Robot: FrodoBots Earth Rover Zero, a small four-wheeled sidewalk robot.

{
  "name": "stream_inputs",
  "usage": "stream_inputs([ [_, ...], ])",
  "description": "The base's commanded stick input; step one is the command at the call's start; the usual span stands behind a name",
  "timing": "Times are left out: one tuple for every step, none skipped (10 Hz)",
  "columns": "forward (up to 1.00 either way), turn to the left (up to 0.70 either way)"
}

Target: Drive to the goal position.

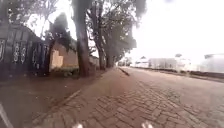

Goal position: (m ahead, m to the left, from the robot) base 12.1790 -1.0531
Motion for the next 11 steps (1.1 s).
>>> stream_inputs([
  [0.70,-0.19],
  [0.70,-0.32],
  [0.70,-0.12],
  [0.70,0.08],
  [0.70,0.01],
  [0.70,0.01],
  [0.70,0.02],
  [0.70,0.03],
  [0.70,0.00],
  [0.70,0.00],
  [0.70,0.01],
])
